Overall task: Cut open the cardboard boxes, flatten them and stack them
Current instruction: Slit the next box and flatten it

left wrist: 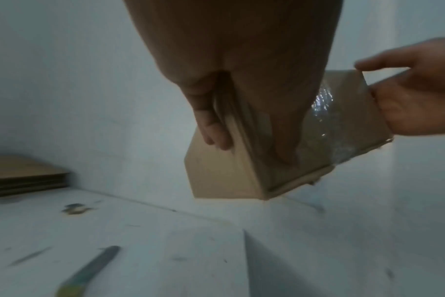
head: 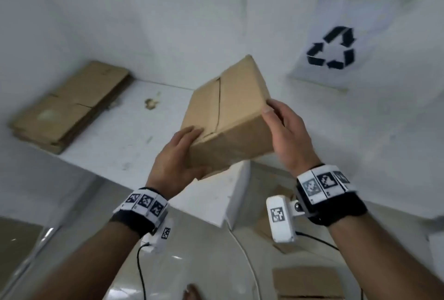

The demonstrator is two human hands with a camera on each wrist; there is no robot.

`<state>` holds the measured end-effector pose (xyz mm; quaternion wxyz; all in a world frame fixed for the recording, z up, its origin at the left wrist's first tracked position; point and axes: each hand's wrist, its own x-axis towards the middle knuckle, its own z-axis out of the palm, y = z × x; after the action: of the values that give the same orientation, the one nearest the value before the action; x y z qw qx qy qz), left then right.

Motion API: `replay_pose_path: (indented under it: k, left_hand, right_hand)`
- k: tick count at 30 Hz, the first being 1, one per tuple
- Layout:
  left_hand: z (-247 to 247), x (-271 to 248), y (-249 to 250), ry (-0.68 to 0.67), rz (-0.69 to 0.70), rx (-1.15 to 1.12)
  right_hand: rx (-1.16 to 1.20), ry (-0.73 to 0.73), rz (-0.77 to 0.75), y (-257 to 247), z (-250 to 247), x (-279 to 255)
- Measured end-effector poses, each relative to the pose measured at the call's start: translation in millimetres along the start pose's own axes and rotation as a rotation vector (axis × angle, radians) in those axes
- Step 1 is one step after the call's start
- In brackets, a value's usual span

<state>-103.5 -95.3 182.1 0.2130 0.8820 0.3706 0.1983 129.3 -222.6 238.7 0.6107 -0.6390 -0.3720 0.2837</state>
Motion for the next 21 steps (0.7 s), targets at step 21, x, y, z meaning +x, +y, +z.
replay_pose_path:
  k: [21]
  left_hand:
    - [-29, 38, -337, 0.362, -1.044, -1.277]
  right_hand:
    - [-0.632, -0.375, 0.411, 208, 321, 125]
